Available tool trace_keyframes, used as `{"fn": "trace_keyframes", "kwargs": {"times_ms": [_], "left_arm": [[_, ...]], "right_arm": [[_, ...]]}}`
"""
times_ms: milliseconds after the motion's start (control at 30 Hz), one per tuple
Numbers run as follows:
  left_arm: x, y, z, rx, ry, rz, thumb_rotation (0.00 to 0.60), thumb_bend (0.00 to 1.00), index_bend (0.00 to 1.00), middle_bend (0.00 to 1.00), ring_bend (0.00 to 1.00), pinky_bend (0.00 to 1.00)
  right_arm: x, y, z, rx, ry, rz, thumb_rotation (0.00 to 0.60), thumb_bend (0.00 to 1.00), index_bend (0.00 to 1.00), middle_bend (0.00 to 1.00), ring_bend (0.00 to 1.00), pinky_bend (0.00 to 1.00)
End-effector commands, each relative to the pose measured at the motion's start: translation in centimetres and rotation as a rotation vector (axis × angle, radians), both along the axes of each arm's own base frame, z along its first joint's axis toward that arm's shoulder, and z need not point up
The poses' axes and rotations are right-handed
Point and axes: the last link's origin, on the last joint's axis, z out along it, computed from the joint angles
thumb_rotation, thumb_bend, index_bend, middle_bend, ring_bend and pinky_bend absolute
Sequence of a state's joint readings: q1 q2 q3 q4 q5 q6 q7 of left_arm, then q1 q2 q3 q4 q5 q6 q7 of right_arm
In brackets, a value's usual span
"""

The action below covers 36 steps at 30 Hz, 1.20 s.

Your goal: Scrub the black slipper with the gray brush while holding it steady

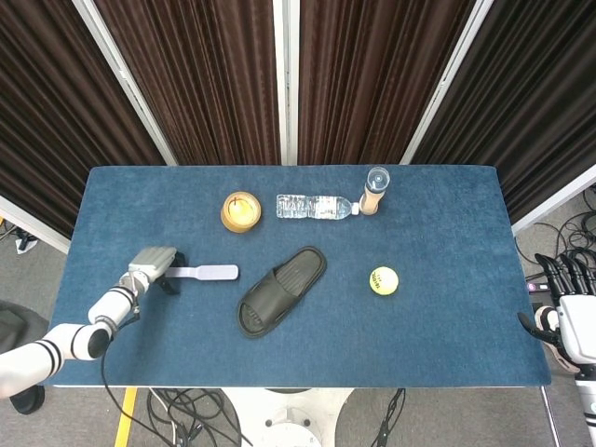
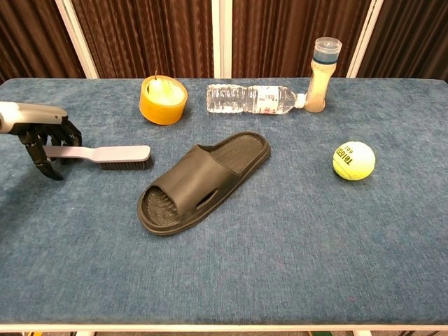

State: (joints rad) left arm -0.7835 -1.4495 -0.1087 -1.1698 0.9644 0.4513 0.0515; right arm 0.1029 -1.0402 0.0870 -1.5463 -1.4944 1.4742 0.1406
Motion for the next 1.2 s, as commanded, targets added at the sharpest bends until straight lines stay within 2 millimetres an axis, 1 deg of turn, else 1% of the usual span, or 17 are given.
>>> {"fn": "trace_keyframes", "kwargs": {"times_ms": [33, 133, 200, 300, 367, 467, 533, 600, 667, 733, 833, 1000, 1067, 1133, 1200], "left_arm": [[0.2, -0.3, -0.2, -0.026, 0.002, -0.002, 0.6, 0.19, 0.55, 0.64, 0.52, 0.61], [0.5, -0.7, -0.4, -0.052, -0.006, 0.003, 0.6, 0.2, 0.55, 0.64, 0.52, 0.64], [0.6, -0.8, -0.4, -0.064, -0.01, 0.007, 0.6, 0.2, 0.55, 0.64, 0.53, 0.65], [0.7, -0.8, -0.5, -0.068, -0.011, 0.006, 0.6, 0.21, 0.57, 0.67, 0.56, 0.66], [0.7, -0.9, -0.6, -0.072, -0.014, 0.012, 0.6, 0.23, 0.62, 0.72, 0.63, 0.69], [0.7, -0.9, -0.8, -0.071, -0.026, 0.029, 0.6, 0.27, 0.69, 0.8, 0.72, 0.79], [0.6, -0.8, -0.8, -0.064, -0.036, 0.038, 0.6, 0.32, 0.77, 0.87, 0.79, 0.88], [0.6, -0.7, -0.9, -0.03, -0.07, 0.054, 0.6, 0.38, 0.86, 0.94, 0.85, 0.96], [0.8, -0.6, -0.7, 0.035, -0.144, 0.081, 0.6, 0.43, 0.95, 0.99, 0.91, 1.0], [1.1, -0.5, -0.2, 0.096, -0.224, 0.102, 0.6, 0.45, 0.99, 1.0, 0.94, 1.0], [1.4, -0.8, 1.0, 0.209, -0.373, 0.109, 0.6, 0.46, 1.0, 1.0, 0.98, 1.0], [1.8, -2.4, 2.7, 0.35, -0.647, 0.063, 0.6, 0.47, 1.0, 1.0, 1.0, 1.0], [2.0, -3.4, 3.3, 0.406, -0.755, 0.011, 0.6, 0.47, 1.0, 1.0, 1.0, 1.0], [2.0, -4.3, 3.4, 0.436, -0.817, -0.04, 0.6, 0.47, 1.0, 1.0, 1.0, 1.0], [1.9, -5.4, 3.4, 0.443, -0.842, -0.104, 0.6, 0.47, 1.0, 1.0, 1.0, 1.0]], "right_arm": [[-0.1, 0.0, 0.0, -0.002, -0.001, -0.002, 0.6, 0.13, 0.08, 0.11, 0.0, 0.04], [-0.1, 0.0, 0.1, -0.002, 0.0, -0.004, 0.6, 0.13, 0.08, 0.11, 0.0, 0.04], [-0.2, -0.1, 0.1, -0.002, 0.001, -0.006, 0.6, 0.13, 0.08, 0.11, 0.0, 0.04], [-0.3, -0.1, 0.0, 0.0, -0.001, -0.008, 0.6, 0.13, 0.08, 0.11, 0.0, 0.04], [-0.3, -0.1, 0.0, 0.0, -0.003, -0.01, 0.6, 0.13, 0.08, 0.11, 0.0, 0.04], [-0.4, -0.1, 0.0, -0.001, -0.004, -0.011, 0.6, 0.13, 0.08, 0.11, 0.0, 0.04], [-0.4, -0.1, 0.0, -0.003, -0.004, -0.013, 0.6, 0.13, 0.08, 0.11, 0.0, 0.04], [-0.4, -0.1, 0.0, -0.004, -0.004, -0.015, 0.6, 0.13, 0.08, 0.12, 0.0, 0.04], [-0.4, -0.1, 0.0, -0.003, -0.004, -0.014, 0.6, 0.13, 0.08, 0.12, 0.0, 0.04], [-0.4, -0.1, 0.0, 0.0, -0.003, -0.013, 0.6, 0.13, 0.08, 0.12, 0.0, 0.04], [-0.2, -0.2, -0.2, 0.01, -0.001, -0.01, 0.6, 0.13, 0.08, 0.12, 0.0, 0.04], [0.8, -1.0, -1.3, 0.072, 0.011, 0.026, 0.6, 0.13, 0.08, 0.12, 0.0, 0.04], [1.8, -1.8, -2.1, 0.121, 0.018, 0.065, 0.6, 0.13, 0.08, 0.12, 0.0, 0.04], [3.0, -2.7, -3.1, 0.174, 0.025, 0.112, 0.6, 0.13, 0.08, 0.13, 0.0, 0.04], [4.8, -4.1, -4.4, 0.245, 0.03, 0.175, 0.6, 0.13, 0.08, 0.13, 0.0, 0.04]]}}
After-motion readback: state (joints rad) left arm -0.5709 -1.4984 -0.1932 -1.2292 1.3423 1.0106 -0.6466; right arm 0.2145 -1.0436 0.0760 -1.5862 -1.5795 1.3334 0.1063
